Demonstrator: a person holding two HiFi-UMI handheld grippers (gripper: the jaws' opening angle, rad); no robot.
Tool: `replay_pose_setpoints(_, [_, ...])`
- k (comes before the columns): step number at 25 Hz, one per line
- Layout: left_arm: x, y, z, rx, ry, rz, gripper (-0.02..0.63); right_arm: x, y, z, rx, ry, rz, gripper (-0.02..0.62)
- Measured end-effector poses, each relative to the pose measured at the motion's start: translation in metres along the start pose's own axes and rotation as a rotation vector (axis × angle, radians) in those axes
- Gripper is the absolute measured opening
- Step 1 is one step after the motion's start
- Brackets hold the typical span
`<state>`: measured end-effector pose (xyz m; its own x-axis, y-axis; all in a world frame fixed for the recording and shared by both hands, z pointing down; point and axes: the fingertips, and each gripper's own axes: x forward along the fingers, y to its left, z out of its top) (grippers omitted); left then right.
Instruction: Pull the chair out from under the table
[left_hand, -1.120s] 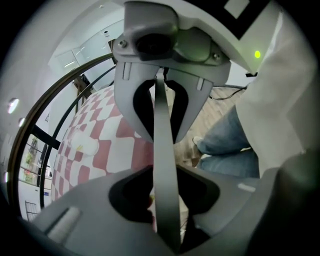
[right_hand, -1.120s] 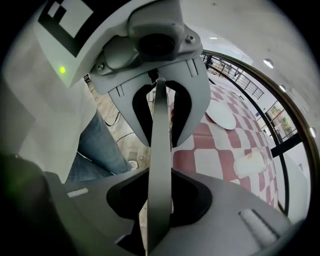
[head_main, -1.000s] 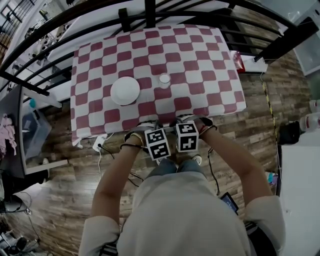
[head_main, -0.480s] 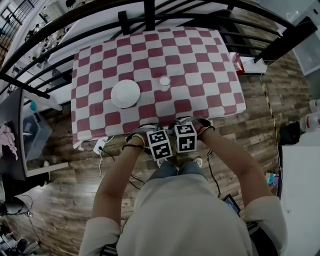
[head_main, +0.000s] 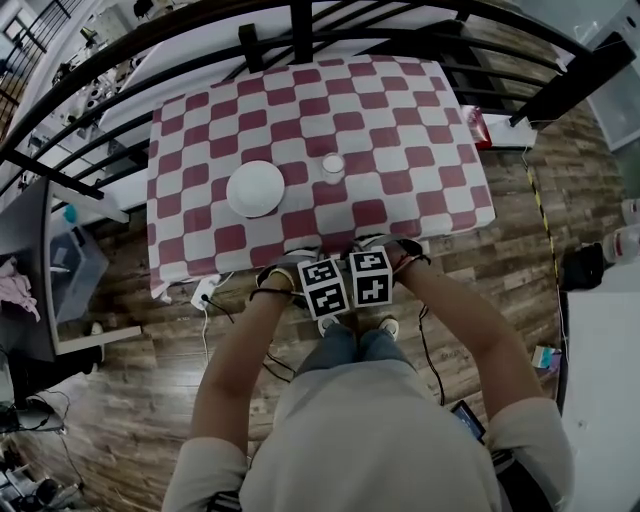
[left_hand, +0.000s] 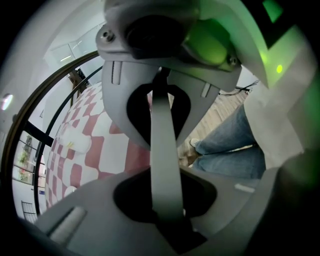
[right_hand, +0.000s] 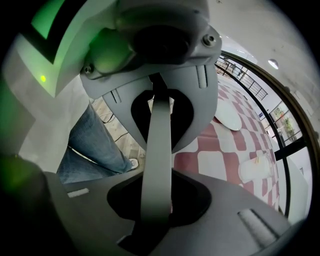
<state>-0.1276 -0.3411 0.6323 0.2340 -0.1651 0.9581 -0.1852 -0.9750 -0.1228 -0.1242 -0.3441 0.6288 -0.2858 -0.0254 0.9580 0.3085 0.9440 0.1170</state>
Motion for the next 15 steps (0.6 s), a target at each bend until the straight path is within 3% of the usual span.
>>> replay_pose_setpoints(15, [-0.0001,-0.0001,-0.0007,0.021,-0.003,0.014,0.081,0.0013,0.0002,0.0003,0.004,-0.004,0.005,0.074])
